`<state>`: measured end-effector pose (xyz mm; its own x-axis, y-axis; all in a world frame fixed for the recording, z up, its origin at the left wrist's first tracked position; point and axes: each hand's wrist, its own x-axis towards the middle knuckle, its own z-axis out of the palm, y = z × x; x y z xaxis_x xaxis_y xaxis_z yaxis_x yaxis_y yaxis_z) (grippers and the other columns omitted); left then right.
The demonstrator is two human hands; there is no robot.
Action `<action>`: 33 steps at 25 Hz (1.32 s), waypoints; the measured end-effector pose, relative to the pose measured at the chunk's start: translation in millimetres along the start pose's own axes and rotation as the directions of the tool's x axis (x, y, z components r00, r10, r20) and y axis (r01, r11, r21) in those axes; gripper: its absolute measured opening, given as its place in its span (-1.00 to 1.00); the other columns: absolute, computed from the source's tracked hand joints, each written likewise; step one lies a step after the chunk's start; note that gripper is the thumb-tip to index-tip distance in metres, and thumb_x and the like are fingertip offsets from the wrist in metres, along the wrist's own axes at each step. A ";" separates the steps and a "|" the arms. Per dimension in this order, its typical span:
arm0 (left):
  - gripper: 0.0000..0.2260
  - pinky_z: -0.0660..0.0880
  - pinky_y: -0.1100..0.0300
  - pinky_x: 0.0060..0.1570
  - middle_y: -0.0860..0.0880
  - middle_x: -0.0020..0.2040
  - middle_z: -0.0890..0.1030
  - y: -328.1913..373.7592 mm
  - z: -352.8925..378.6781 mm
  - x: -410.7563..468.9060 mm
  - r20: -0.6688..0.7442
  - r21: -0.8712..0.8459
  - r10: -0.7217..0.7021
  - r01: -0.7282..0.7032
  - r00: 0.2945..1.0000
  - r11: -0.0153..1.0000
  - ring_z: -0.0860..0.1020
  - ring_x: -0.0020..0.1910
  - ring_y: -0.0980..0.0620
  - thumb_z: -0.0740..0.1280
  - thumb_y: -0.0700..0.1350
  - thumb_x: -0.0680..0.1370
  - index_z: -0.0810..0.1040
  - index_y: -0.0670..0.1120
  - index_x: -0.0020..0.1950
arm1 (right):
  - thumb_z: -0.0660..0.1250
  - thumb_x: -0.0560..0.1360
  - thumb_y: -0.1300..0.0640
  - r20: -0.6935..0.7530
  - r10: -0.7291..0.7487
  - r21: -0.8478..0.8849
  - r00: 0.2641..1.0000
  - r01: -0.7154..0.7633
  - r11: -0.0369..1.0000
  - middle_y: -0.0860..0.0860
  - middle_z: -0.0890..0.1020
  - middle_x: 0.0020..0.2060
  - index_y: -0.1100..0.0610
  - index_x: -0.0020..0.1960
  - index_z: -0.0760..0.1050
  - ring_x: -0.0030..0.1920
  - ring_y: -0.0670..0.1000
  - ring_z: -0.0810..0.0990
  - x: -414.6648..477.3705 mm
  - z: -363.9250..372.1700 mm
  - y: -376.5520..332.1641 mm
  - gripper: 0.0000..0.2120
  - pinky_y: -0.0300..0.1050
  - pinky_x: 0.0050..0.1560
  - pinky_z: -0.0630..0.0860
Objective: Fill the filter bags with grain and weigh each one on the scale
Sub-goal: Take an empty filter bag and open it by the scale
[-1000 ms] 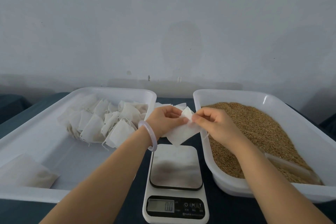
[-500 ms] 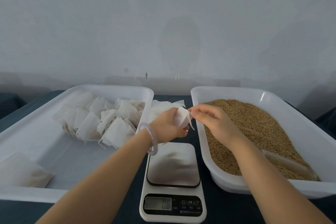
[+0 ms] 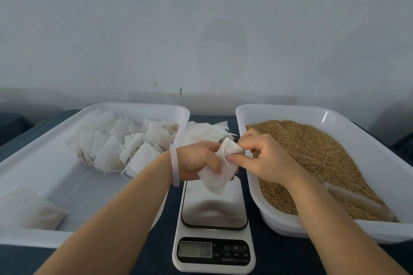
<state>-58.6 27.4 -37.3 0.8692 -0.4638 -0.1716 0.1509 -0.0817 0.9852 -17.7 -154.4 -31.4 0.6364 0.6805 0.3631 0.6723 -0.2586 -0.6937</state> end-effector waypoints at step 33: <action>-0.40 0.53 0.10 -0.25 -0.07 -0.27 0.63 -4.7 7.5 12.4 -0.358 0.073 -0.048 0.079 0.933 0.994 0.58 -0.31 -0.02 0.35 0.33 0.18 0.50 -0.12 -0.05 | 0.45 0.41 0.14 -0.113 0.660 -0.571 0.742 -0.592 0.568 -0.18 0.56 0.02 -0.12 0.04 0.49 0.05 -0.13 0.53 -82.7 -103.7 74.7 -0.72 -0.03 0.23 0.41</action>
<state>-52.0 15.4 -44.0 0.9717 -0.1131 -0.2072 0.1847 -0.1822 0.9658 19.1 -301.1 -48.7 0.9592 0.2569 -0.1183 0.2210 -0.9418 -0.2535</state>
